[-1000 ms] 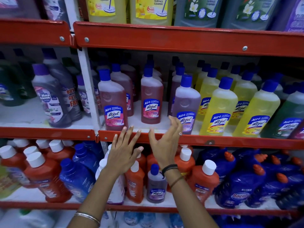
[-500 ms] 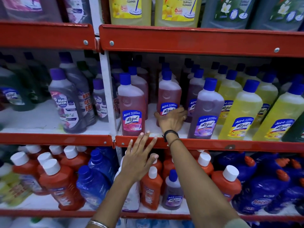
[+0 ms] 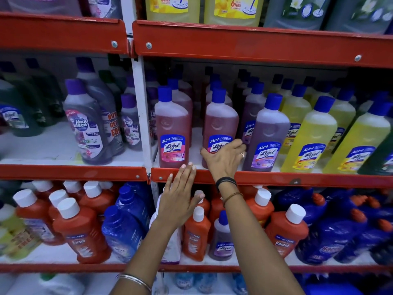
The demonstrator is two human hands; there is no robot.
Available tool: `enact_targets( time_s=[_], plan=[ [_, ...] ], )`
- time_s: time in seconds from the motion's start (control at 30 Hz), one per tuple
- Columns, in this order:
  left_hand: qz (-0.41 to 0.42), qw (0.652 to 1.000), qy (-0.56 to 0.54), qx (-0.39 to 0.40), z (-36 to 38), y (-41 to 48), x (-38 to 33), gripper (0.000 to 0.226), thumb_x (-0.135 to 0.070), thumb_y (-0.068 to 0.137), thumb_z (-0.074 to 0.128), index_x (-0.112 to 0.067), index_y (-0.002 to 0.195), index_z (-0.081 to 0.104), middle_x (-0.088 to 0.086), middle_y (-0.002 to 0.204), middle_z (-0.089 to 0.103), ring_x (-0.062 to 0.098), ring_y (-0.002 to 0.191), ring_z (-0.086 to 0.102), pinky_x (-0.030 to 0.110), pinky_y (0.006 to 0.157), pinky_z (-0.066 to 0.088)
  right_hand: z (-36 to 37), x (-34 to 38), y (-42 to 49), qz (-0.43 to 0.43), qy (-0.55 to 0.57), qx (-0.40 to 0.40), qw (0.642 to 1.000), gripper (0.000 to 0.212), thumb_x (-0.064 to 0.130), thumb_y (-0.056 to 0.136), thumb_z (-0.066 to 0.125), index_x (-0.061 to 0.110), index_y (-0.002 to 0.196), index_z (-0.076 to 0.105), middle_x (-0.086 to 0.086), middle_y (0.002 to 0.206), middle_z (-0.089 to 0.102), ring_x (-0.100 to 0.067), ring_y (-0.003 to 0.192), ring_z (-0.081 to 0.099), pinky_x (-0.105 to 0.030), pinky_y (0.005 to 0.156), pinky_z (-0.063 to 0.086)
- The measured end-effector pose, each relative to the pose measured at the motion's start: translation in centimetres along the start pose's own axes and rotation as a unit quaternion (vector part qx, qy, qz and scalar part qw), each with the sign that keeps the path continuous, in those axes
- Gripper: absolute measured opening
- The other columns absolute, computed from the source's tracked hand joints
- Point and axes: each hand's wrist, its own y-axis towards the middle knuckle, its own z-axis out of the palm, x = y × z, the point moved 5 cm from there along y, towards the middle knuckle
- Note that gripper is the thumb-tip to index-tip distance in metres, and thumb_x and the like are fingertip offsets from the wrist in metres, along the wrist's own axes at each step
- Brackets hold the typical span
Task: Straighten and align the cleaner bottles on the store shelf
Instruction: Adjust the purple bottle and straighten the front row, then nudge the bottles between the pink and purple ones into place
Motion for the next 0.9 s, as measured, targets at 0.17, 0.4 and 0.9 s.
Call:
enact_targets(
  time_s=[0.17, 0.4, 0.9],
  plan=[
    [-0.006, 1.000, -0.001, -0.005, -0.3, 0.0, -0.1, 0.068, -0.057, 0.093, 0.030, -0.017, 0.147, 0.017, 0.006, 0.154, 0.029, 0.017, 0.142, 0.014, 0.038, 0.113, 0.007, -1.2, 0.0, -1.4, 0.003, -0.013, -0.004, 1.000, 0.088, 0.049, 0.056, 0.079, -0.001, 0.114, 0.035, -0.021, 0.120, 0.046, -0.037, 0.112, 0.045, -0.040, 0.098, 0.036],
    [-0.007, 1.000, -0.004, -0.016, -0.3, 0.0, -0.2, 0.068, -0.055, 0.093, 0.034, -0.018, 0.147, 0.018, 0.005, 0.153, 0.031, 0.016, 0.143, 0.014, 0.039, 0.114, 0.006, -1.6, -0.2, -1.6, 0.009, 0.005, 0.012, 1.000, 0.090, 0.050, 0.054, 0.081, 0.003, 0.114, 0.034, -0.018, 0.121, 0.045, -0.035, 0.115, 0.044, -0.039, 0.096, 0.040],
    [-0.167, 0.822, -0.544, 0.004, -2.3, 4.0, -3.5, 0.069, -0.074, 0.085, 0.026, -0.042, 0.144, 0.013, -0.011, 0.158, 0.009, 0.001, 0.141, 0.011, 0.037, 0.118, 0.013, -1.9, -6.6, -2.4, 0.045, 0.494, 0.232, 0.837, 0.079, 0.061, 0.080, 0.025, 0.009, 0.138, 0.039, -0.006, 0.141, 0.046, -0.006, 0.123, 0.048, -0.011, 0.097, 0.041]
  ],
)
